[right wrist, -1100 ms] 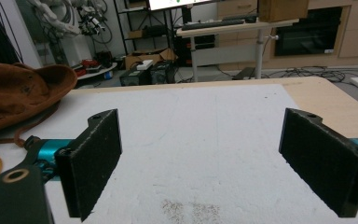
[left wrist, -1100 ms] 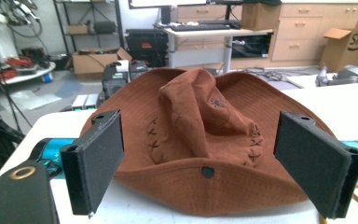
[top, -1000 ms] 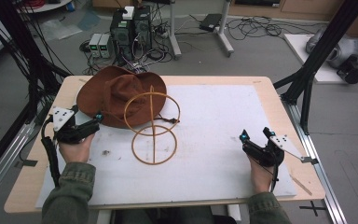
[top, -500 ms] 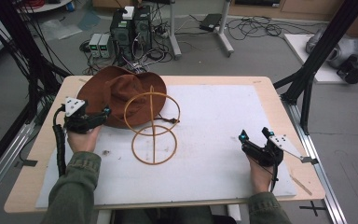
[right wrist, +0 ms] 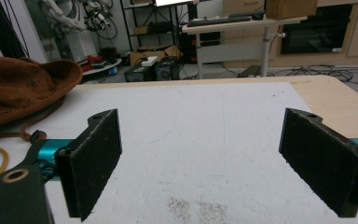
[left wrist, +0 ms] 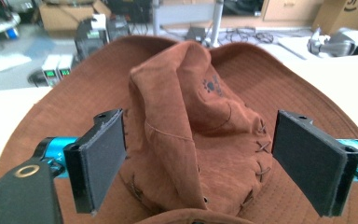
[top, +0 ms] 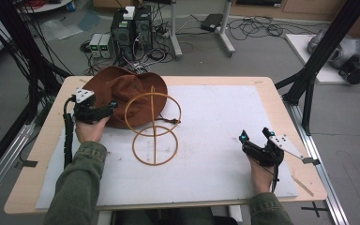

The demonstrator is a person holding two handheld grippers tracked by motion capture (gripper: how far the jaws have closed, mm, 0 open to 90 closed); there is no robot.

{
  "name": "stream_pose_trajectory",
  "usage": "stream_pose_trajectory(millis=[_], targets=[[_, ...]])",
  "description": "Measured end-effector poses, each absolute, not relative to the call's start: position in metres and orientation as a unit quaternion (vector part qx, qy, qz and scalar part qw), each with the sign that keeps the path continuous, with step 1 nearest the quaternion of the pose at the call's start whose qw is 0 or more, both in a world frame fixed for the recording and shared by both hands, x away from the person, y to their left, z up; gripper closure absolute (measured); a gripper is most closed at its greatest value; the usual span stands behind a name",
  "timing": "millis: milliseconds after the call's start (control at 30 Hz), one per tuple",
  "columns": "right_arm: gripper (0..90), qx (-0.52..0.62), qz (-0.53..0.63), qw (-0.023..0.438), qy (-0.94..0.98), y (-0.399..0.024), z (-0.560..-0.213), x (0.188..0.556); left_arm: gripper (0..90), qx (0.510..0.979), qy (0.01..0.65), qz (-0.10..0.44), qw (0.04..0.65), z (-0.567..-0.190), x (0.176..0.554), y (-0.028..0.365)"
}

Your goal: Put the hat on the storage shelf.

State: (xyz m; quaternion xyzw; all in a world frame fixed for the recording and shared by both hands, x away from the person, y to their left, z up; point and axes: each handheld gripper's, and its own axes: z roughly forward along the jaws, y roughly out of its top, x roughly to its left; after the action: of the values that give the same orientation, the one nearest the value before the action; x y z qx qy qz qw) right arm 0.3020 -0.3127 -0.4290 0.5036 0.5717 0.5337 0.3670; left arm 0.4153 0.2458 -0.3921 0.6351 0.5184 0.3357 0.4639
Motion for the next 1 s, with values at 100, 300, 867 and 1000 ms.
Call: stream_pose_trajectory(millis=[100, 300, 867, 1000], targets=[[12.2, 0.502, 0.533, 0.366, 0.574, -0.312, -0.429, 0.302, 17.1, 0.646, 0.520, 0.325, 0.454, -0.396, 0.426, 0.243], [12.2, 0.496, 0.532, 0.364, 0.581, -0.311, -0.430, 0.303, 17.0, 0.655, 0.531, 0.304, 0.443, -0.402, 0.442, 0.240], [12.2, 0.499, 0.536, 0.358, 0.580, -0.313, -0.430, 0.302, 24.6, 0.670, 0.554, 0.300, 0.393, -0.417, 0.456, 0.246], [12.2, 0.492, 0.534, 0.364, 0.583, -0.313, -0.429, 0.302, 35.3, 0.673, 0.549, 0.298, 0.396, -0.417, 0.456, 0.244]])
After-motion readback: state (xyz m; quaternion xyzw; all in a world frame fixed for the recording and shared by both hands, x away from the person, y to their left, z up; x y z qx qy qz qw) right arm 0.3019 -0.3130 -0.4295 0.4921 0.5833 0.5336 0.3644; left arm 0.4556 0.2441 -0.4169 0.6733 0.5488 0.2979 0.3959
